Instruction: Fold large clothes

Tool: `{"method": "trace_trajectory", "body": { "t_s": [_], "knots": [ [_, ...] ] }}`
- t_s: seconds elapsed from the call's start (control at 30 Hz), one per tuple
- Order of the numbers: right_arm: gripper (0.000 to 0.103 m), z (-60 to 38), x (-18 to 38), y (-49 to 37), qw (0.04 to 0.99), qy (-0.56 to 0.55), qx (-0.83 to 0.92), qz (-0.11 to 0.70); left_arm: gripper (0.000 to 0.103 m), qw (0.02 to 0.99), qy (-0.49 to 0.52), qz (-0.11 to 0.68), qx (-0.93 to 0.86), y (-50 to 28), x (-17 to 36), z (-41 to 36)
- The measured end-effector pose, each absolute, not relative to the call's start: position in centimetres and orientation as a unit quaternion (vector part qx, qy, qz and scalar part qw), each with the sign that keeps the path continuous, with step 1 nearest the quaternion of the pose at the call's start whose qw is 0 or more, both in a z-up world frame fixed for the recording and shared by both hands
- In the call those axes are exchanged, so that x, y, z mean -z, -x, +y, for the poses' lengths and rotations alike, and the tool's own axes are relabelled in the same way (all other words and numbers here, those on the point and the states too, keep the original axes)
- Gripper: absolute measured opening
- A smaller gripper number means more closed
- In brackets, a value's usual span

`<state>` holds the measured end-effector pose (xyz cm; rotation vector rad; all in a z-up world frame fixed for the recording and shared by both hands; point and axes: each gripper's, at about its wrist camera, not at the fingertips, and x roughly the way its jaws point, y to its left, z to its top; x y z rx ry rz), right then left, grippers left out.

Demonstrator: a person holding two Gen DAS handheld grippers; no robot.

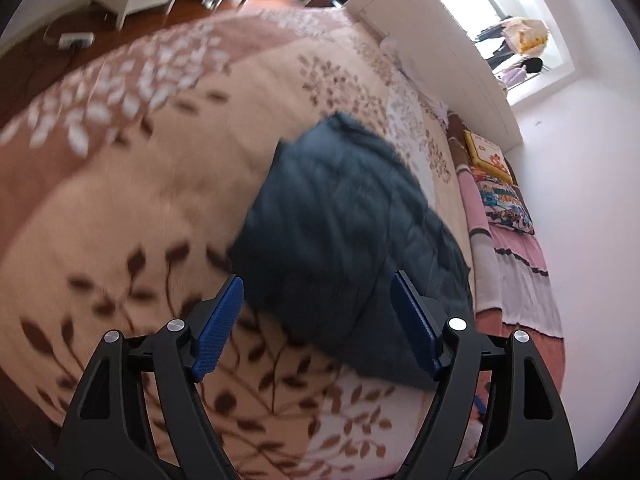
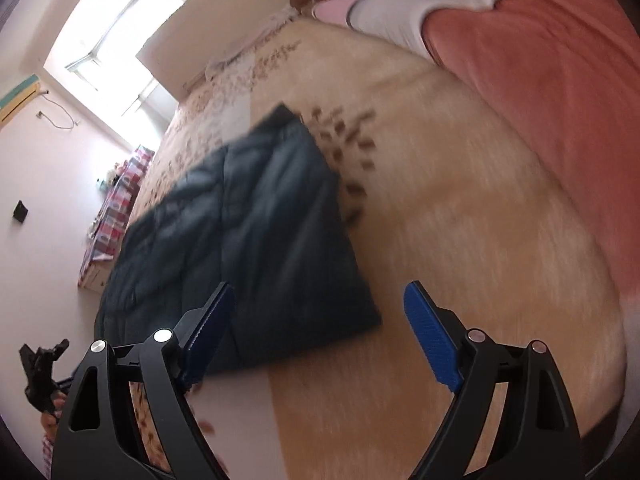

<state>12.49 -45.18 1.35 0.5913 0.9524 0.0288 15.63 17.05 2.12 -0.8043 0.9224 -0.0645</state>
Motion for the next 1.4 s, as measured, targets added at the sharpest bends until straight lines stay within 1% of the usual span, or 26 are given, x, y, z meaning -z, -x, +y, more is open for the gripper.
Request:
{"method": "trace_trajectory", "body": {
  "t_s": [0.17,0.5,0.67,0.73,0.77,0.8,0.83,0.87,0.9,0.93,1.03,1.1,1.23,1.4],
  "knots": [
    [0.086,-43.6,1.1,-11.4,0.823,-0.322,-0.028,0.467,0.076,0.791,0.411,0.452,0.032,-15.3,1.1,15.6],
    [0.087,-41.3,3.8,-13.3,0.795,-0.371,-0.047,0.477,0.076,0.778,0.424,0.463,0.009,-18.2,4.5,14.6],
    [0.087,-41.1,5.0,-15.2,0.786,-0.394,-0.041,0.475,0.078,0.765,0.455,0.456,0.012,-19.5,5.4,14.7],
    [0.087,-41.1,5.8,-16.0,0.778,-0.411,-0.032,0.474,0.076,0.762,0.472,0.442,0.020,-20.0,5.5,14.7],
    [0.085,-41.1,6.2,-16.2,0.773,-0.424,-0.028,0.471,0.071,0.759,0.484,0.435,0.021,-20.2,5.4,14.7],
    [0.073,-41.3,6.3,-16.3,0.770,-0.439,-0.024,0.463,0.055,0.758,0.489,0.431,0.020,-20.4,5.3,14.7],
    [0.063,-41.4,6.4,-16.3,0.768,-0.446,-0.024,0.459,0.041,0.758,0.490,0.430,0.021,-20.5,5.1,14.7],
    [0.058,-41.5,6.3,-16.4,0.767,-0.451,-0.024,0.456,0.035,0.759,0.489,0.428,0.023,-20.6,4.8,14.7],
    [0.048,-41.7,6.2,-16.3,0.766,-0.454,-0.025,0.454,0.026,0.764,0.485,0.424,0.026,-20.6,4.3,14.5],
    [0.041,-41.8,5.9,-16.3,0.768,-0.454,-0.028,0.452,0.022,0.773,0.474,0.421,0.028,-20.4,3.5,14.1],
    [0.030,-42.1,4.5,-15.6,0.778,-0.443,-0.041,0.443,0.018,0.795,0.440,0.417,0.028,-20.0,1.7,13.4],
    [0.027,-42.2,3.4,-15.1,0.785,-0.436,-0.046,0.437,0.017,0.801,0.429,0.415,0.033,-19.2,0.6,13.2],
    [0.025,-42.2,1.7,-13.3,0.793,-0.423,-0.052,0.434,0.016,0.807,0.418,0.414,0.052,-16.4,-1.2,13.4],
    [0.025,-42.2,0.7,-9.1,0.799,-0.395,-0.058,0.451,0.016,0.808,0.394,0.433,0.063,-11.0,-1.3,14.0]
  ]
}}
